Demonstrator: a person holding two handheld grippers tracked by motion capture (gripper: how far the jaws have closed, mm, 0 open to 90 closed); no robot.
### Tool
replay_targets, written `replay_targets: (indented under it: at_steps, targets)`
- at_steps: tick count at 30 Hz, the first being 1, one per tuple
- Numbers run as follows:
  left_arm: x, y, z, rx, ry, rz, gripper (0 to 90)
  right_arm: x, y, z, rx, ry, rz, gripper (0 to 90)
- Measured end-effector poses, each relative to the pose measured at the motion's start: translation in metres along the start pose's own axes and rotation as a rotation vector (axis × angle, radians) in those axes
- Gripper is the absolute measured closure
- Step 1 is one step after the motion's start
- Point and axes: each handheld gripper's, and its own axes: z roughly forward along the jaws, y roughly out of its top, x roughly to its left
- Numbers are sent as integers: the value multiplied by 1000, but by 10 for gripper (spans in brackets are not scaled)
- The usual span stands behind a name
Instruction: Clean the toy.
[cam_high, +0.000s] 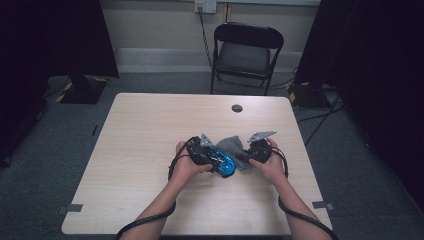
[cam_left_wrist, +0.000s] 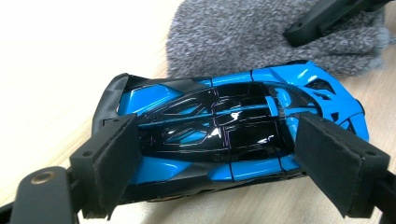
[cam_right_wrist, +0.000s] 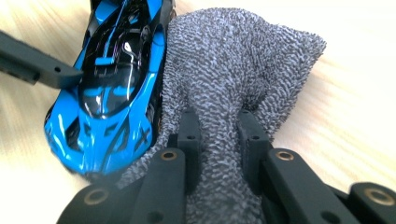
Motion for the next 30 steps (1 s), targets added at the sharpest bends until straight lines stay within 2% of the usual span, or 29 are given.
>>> replay_targets:
  at_steps: [30]
  targets:
    - [-1,1,0,8,1,-2,144,7,-38,-32,-48,12,16,754]
